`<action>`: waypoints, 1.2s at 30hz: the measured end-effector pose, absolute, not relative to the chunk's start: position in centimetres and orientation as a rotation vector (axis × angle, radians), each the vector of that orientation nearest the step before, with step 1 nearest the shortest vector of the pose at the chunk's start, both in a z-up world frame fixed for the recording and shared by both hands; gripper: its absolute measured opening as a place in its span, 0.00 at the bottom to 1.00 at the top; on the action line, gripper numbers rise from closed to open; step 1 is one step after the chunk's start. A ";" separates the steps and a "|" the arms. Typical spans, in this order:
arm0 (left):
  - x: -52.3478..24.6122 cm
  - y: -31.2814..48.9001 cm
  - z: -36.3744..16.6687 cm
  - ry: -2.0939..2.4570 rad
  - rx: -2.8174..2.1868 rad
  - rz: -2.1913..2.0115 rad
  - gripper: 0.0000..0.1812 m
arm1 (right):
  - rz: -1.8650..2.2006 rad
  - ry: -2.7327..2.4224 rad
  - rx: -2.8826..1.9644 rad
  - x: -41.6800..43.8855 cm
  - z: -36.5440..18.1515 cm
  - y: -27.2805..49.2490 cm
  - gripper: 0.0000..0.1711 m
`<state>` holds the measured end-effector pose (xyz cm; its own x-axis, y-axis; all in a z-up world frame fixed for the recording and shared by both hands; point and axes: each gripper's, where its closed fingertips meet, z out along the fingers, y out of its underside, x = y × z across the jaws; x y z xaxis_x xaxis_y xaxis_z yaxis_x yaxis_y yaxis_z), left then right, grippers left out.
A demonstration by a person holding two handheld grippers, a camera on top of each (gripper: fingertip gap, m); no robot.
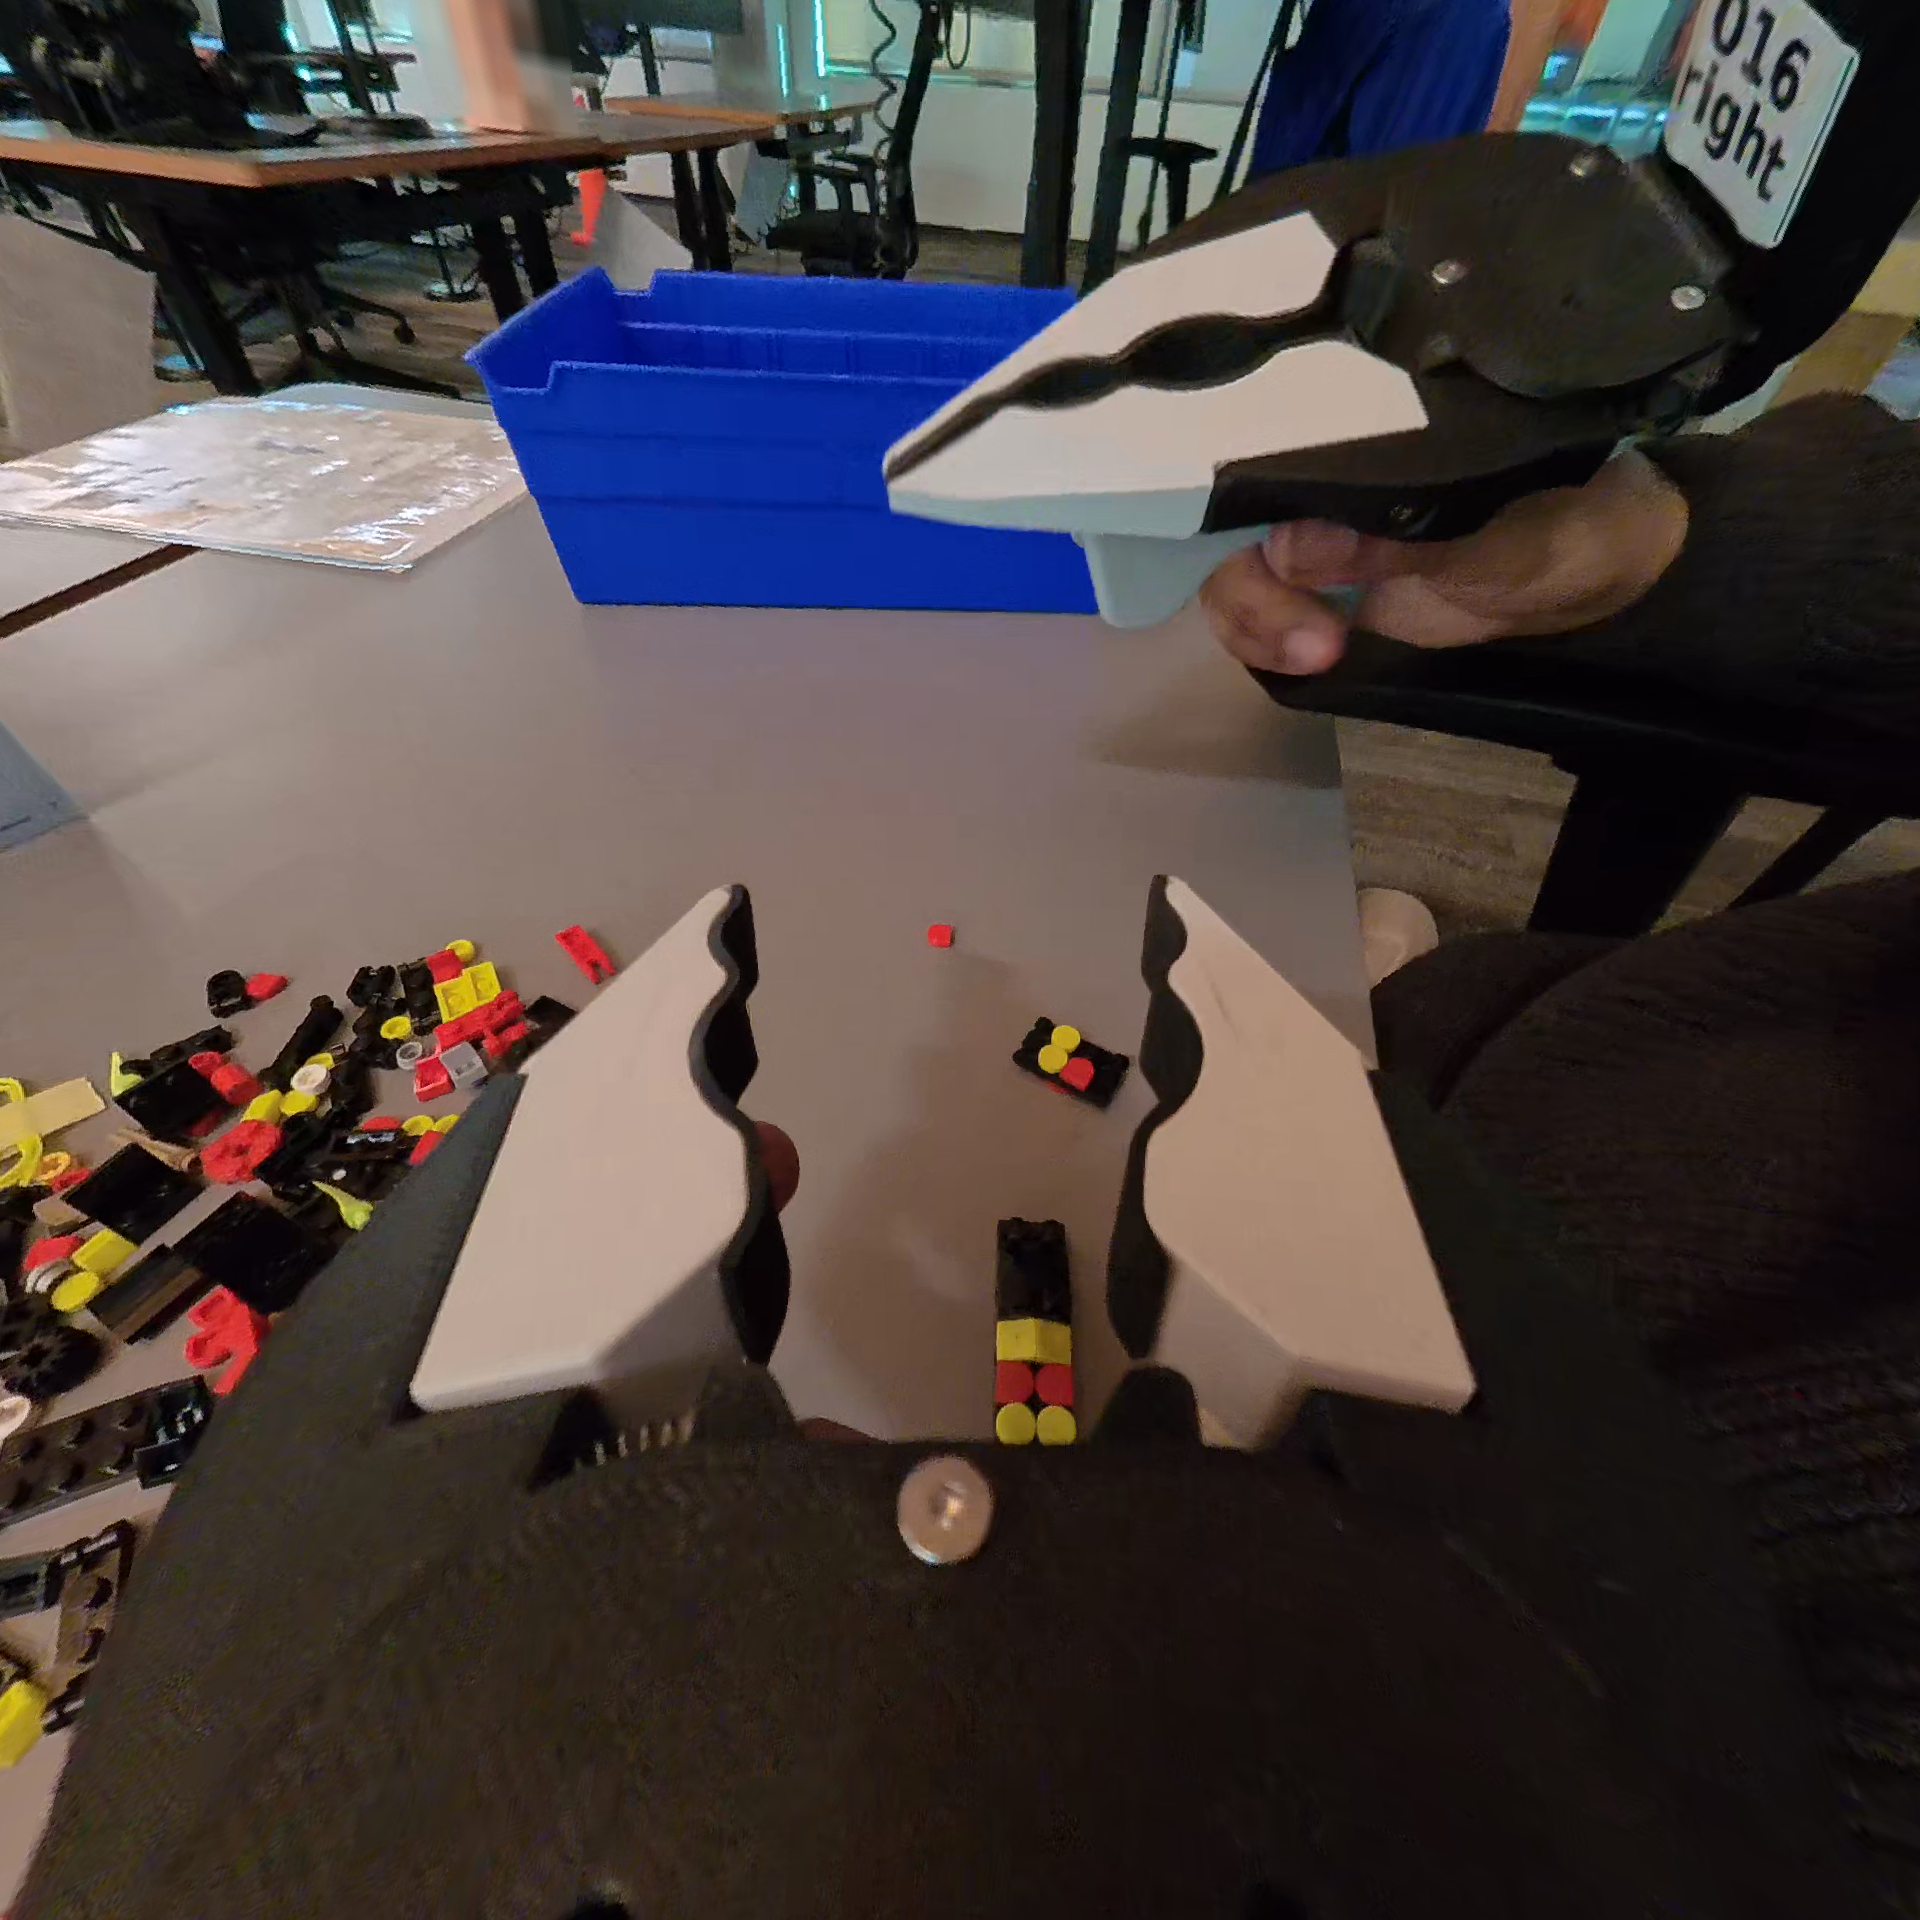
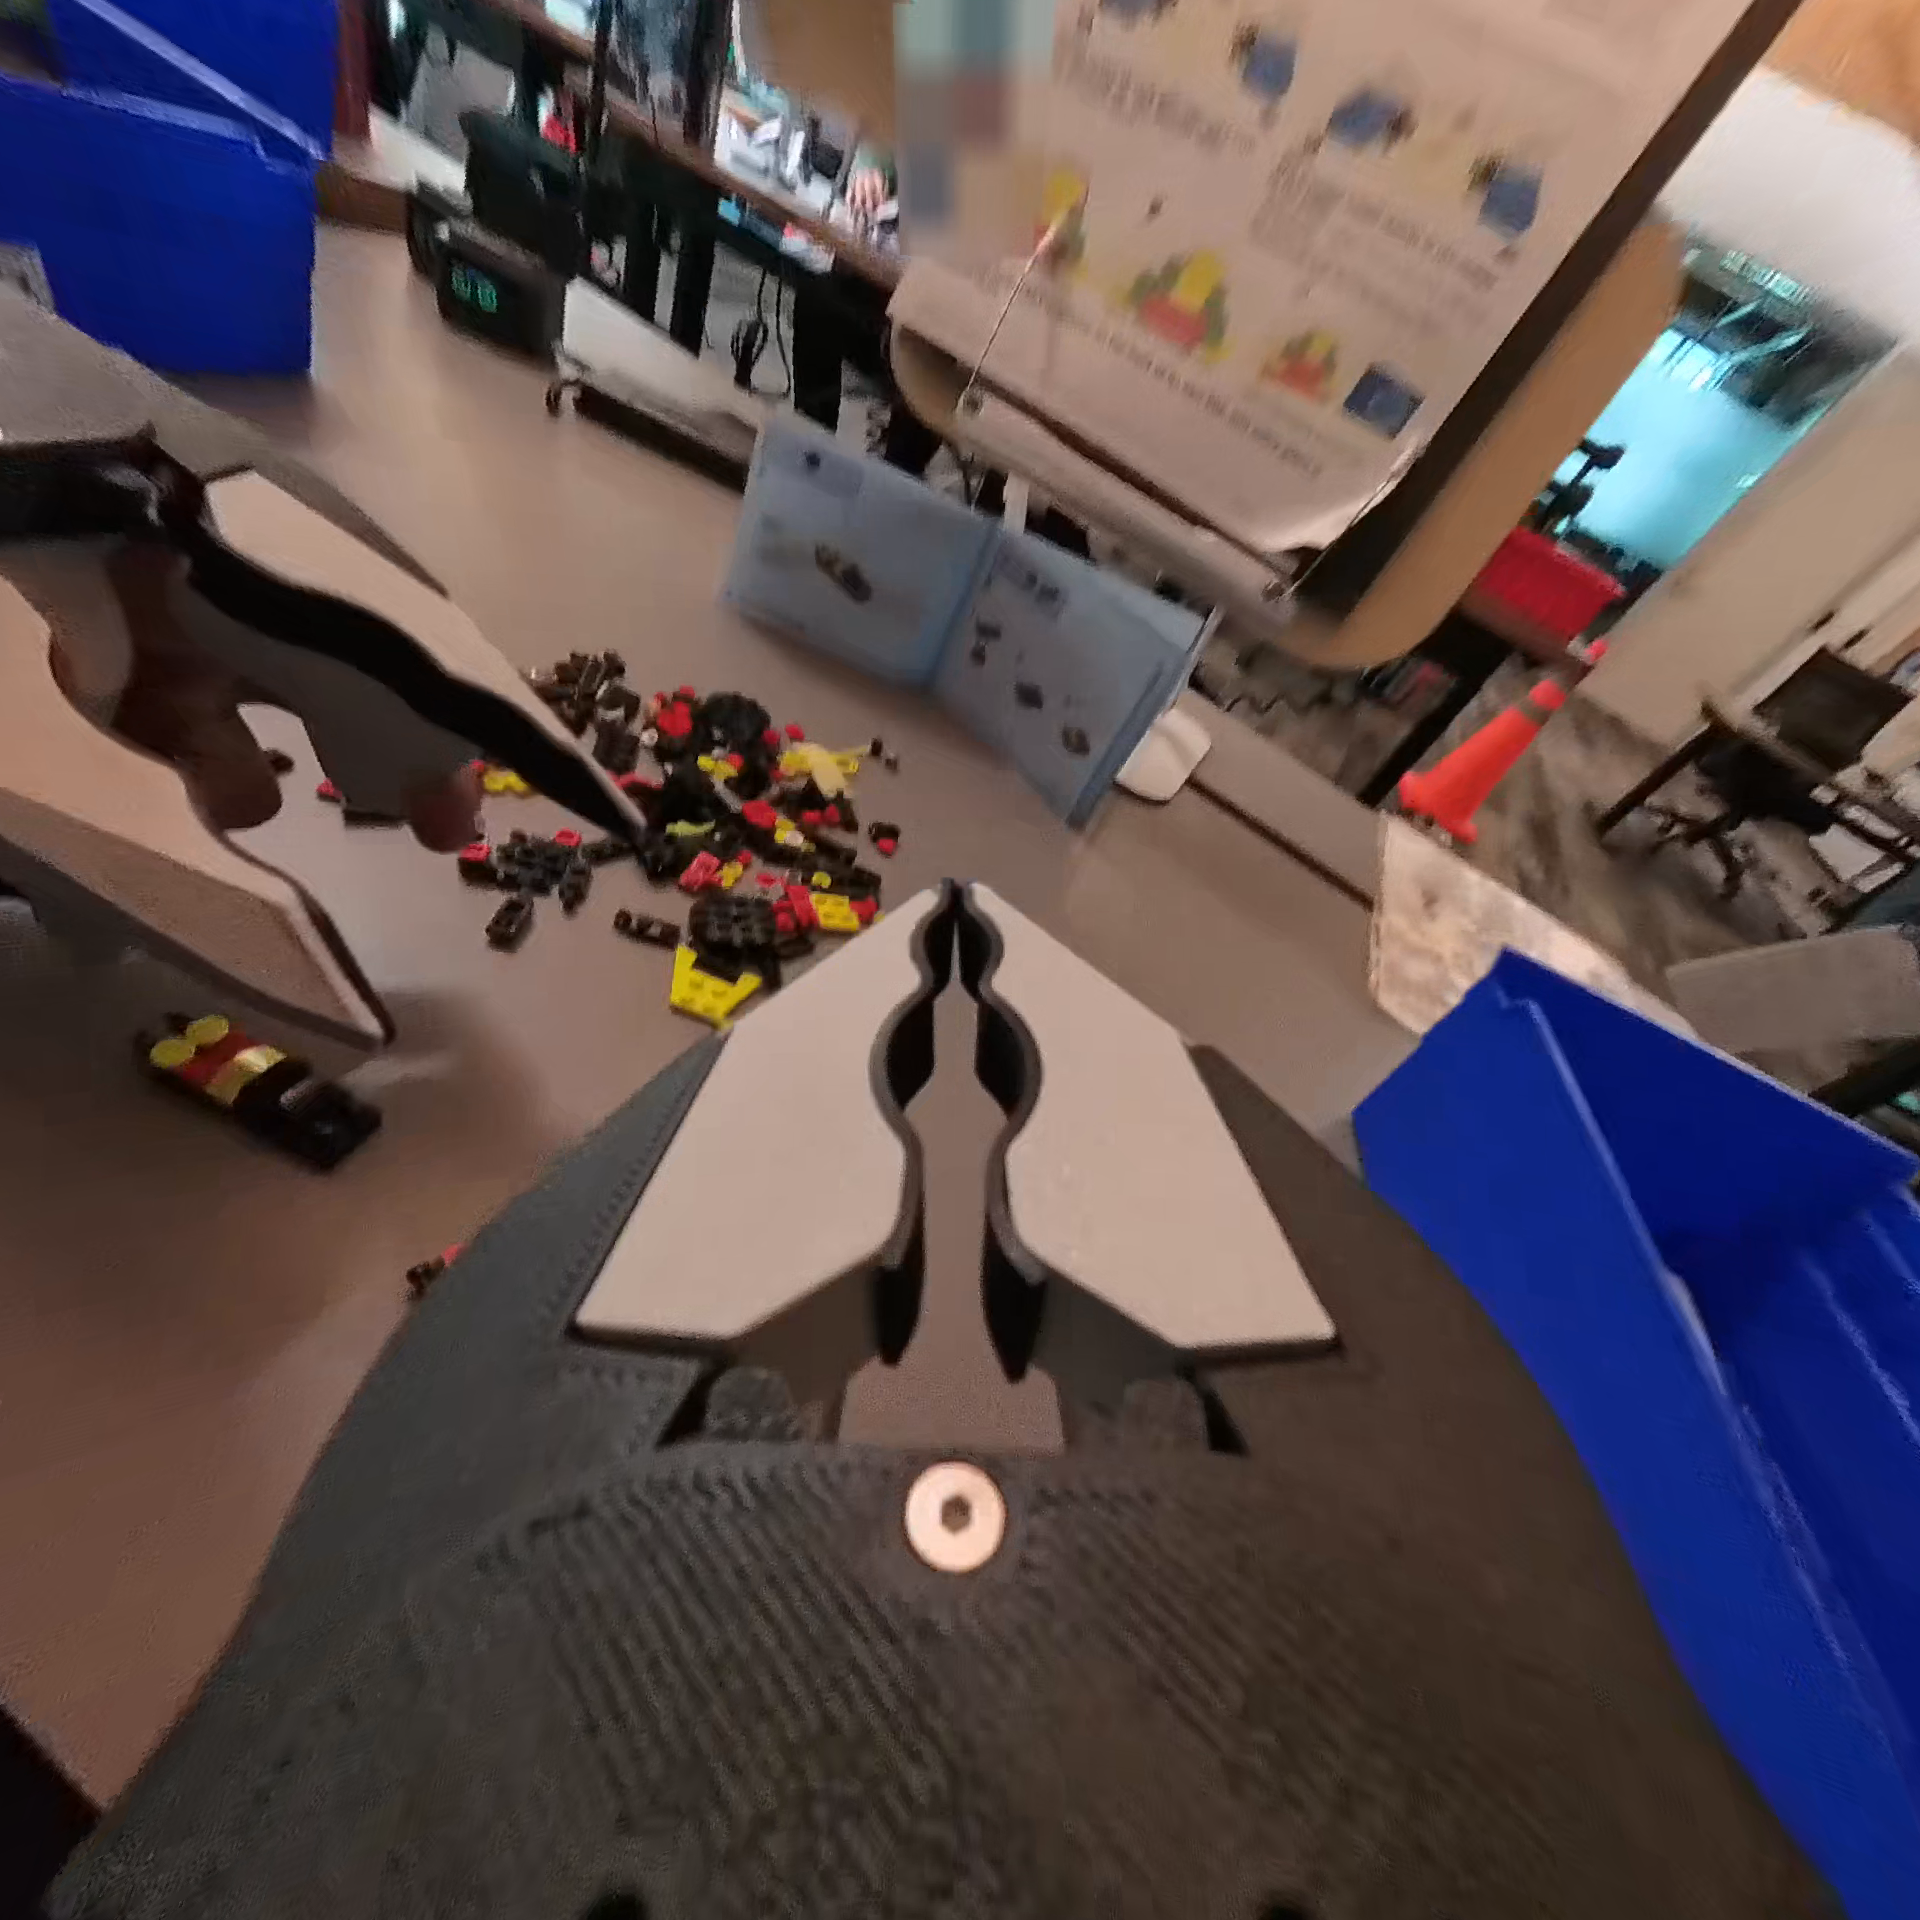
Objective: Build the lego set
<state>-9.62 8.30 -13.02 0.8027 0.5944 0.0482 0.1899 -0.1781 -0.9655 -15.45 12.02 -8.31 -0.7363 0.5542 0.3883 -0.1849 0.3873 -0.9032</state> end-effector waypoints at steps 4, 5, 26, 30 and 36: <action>-9.4 8.5 -13.5 -0.582 -1.784 0.445 0.38 | 1.111 -2.319 -0.450 -15.6 -14.9 12.5 0.12; -9.4 8.6 -13.7 -0.573 -1.796 0.455 0.38 | 1.009 -2.455 -0.536 -15.4 -17.5 13.0 0.16; -9.0 9.1 -15.1 -0.533 -1.870 0.494 0.34 | 0.989 -2.779 -0.593 -13.5 -21.1 12.5 0.04; -8.5 9.4 -15.9 -0.491 -1.932 0.506 0.35 | 1.159 -2.876 -0.327 -10.8 -18.8 11.4 0.04; -7.4 10.2 -18.2 -0.406 -2.102 0.552 0.34 | 1.080 -2.858 0.127 -9.2 -18.8 12.6 0.04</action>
